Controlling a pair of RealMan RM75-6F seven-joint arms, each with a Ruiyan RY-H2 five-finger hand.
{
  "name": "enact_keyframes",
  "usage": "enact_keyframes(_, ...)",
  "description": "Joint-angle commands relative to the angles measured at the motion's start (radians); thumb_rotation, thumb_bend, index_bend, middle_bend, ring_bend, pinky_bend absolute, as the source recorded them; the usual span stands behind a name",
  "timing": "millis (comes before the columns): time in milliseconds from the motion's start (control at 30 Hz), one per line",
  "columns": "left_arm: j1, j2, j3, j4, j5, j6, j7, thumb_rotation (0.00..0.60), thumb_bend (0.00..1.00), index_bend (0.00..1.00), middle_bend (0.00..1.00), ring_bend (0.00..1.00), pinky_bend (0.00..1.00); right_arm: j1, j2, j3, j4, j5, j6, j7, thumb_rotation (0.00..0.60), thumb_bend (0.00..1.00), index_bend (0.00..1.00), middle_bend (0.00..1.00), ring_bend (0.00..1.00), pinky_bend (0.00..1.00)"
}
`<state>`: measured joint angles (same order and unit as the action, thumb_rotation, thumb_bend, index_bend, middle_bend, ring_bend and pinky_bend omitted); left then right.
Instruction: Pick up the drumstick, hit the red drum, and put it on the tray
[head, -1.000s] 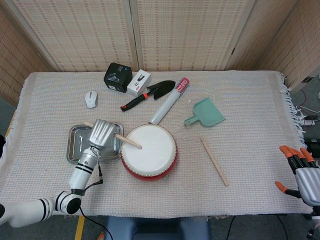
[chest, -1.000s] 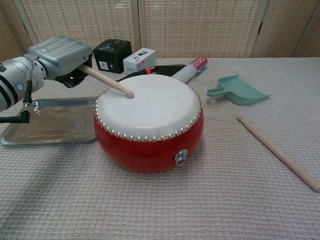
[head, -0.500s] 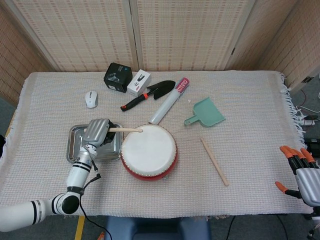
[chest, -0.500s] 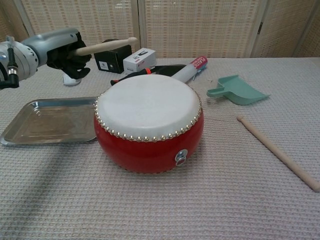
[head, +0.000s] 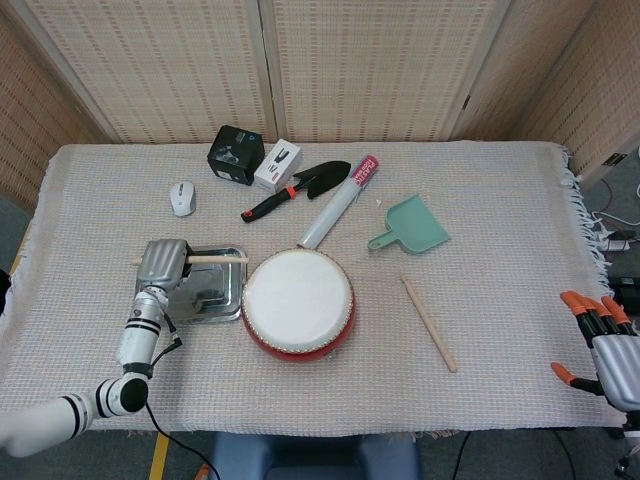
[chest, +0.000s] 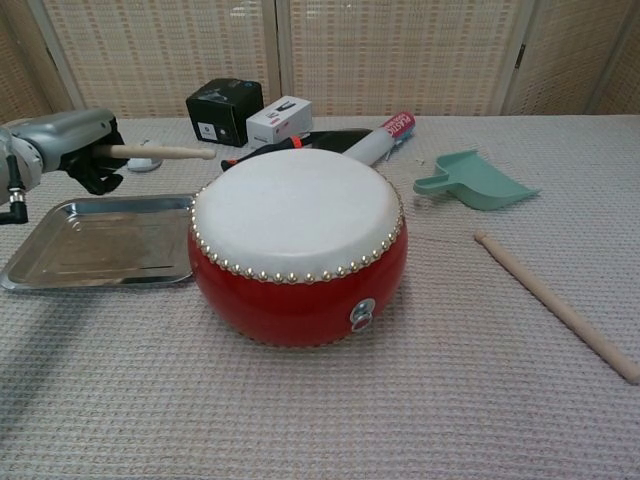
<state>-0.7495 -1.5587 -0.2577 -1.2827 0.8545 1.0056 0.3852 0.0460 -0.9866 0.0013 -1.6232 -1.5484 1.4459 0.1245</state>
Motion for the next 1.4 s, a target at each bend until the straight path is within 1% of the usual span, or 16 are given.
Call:
enact_keyframes(33,-0.004,-0.019,0.015,0.037,0.001,-0.017,0.006,0.6,0.61,1.0,1.0,0.93,1.0,0.001,-0.001,0.0,0.0,0.001,-0.003,-0.001,0.6,0.18,0.07,0.07,0.0,0.0)
enact_keyframes(167,-0.017,-0.038,0.039,0.081,0.02,-0.037,0.041,0.6,0.6,1.0,1.0,0.92,1.0,0.002,-0.002,0.0,-0.002,0.006,-0.007,-0.004,0.6,0.18,0.07,0.07,0.0,0.0)
enact_keyframes(267,-0.023,-0.049,0.037,0.097,0.014,-0.053,0.044,0.6,0.6,0.99,0.99,0.91,1.0,0.0,-0.001,0.001,-0.005,0.009,-0.005,-0.009,0.6,0.18,0.07,0.07,0.0,0.0)
enact_keyframes(367,-0.029,-0.054,0.029,0.101,0.004,-0.066,0.043,0.6,0.6,0.96,0.96,0.88,0.97,-0.001,0.0,0.002,-0.009,0.015,-0.005,-0.015,0.6,0.18,0.07,0.07,0.0,0.0)
enact_keyframes(467,-0.031,-0.051,0.028,0.089,-0.002,-0.072,0.052,0.6,0.59,0.9,0.9,0.82,0.94,0.0,0.0,0.003,-0.013,0.017,-0.008,-0.021,0.6,0.18,0.07,0.07,0.0,0.0)
enact_keyframes(533,-0.035,-0.04,0.032,0.074,-0.015,-0.09,0.068,0.6,0.56,0.82,0.83,0.75,0.89,0.001,-0.001,0.003,-0.015,0.018,-0.01,-0.024,0.6,0.18,0.07,0.07,0.0,0.0)
enact_keyframes(600,-0.039,-0.024,0.034,0.052,-0.032,-0.11,0.08,0.6,0.5,0.69,0.67,0.61,0.79,0.002,-0.001,0.004,-0.016,0.019,-0.011,-0.026,0.6,0.18,0.07,0.07,0.0,0.0)
enact_keyframes(633,-0.04,-0.017,0.034,0.043,-0.035,-0.115,0.082,0.6,0.49,0.66,0.63,0.57,0.75,0.002,-0.001,0.004,-0.016,0.02,-0.011,-0.026,0.6,0.18,0.07,0.07,0.0,0.0)
enact_keyframes(700,-0.04,-0.003,0.038,0.024,-0.038,-0.119,0.087,0.6,0.45,0.54,0.5,0.44,0.63,0.003,-0.001,0.005,-0.016,0.022,-0.013,-0.026,0.6,0.18,0.07,0.07,0.0,0.0)
enact_keyframes(767,-0.04,0.005,0.04,0.012,-0.035,-0.116,0.089,0.6,0.42,0.44,0.42,0.37,0.56,0.004,-0.002,0.006,-0.016,0.021,-0.015,-0.027,0.6,0.18,0.07,0.07,0.0,0.0)
enact_keyframes(833,-0.04,0.01,0.042,0.006,-0.031,-0.111,0.088,0.6,0.4,0.34,0.35,0.31,0.52,0.006,-0.003,0.006,-0.017,0.02,-0.016,-0.029,0.6,0.18,0.07,0.07,0.0,0.0)
enact_keyframes(1000,-0.046,0.017,0.048,0.0,-0.043,-0.121,0.096,0.6,0.36,0.13,0.19,0.16,0.36,0.005,-0.002,0.006,-0.019,0.019,-0.014,-0.032,0.6,0.18,0.07,0.07,0.0,0.0)
enact_keyframes(1100,-0.05,0.021,0.052,-0.004,-0.057,-0.133,0.102,0.6,0.36,0.05,0.12,0.08,0.26,0.003,-0.001,0.006,-0.022,0.018,-0.01,-0.033,0.6,0.18,0.07,0.07,0.0,0.0)
enact_keyframes(1200,-0.054,0.025,0.059,-0.006,-0.063,-0.135,0.113,0.6,0.36,0.0,0.05,0.01,0.19,0.002,0.0,0.005,-0.024,0.018,-0.008,-0.035,0.6,0.18,0.07,0.07,0.0,0.0)
enact_keyframes(1333,-0.059,0.034,0.064,-0.012,-0.087,-0.142,0.127,0.6,0.36,0.0,0.0,0.0,0.13,0.002,0.001,0.005,-0.026,0.016,-0.007,-0.035,0.6,0.18,0.07,0.07,0.0,0.0)
enact_keyframes(1400,-0.062,0.039,0.067,-0.013,-0.101,-0.144,0.137,0.6,0.35,0.0,0.0,0.0,0.1,0.002,0.001,0.005,-0.027,0.015,-0.007,-0.034,0.6,0.18,0.07,0.07,0.0,0.0)
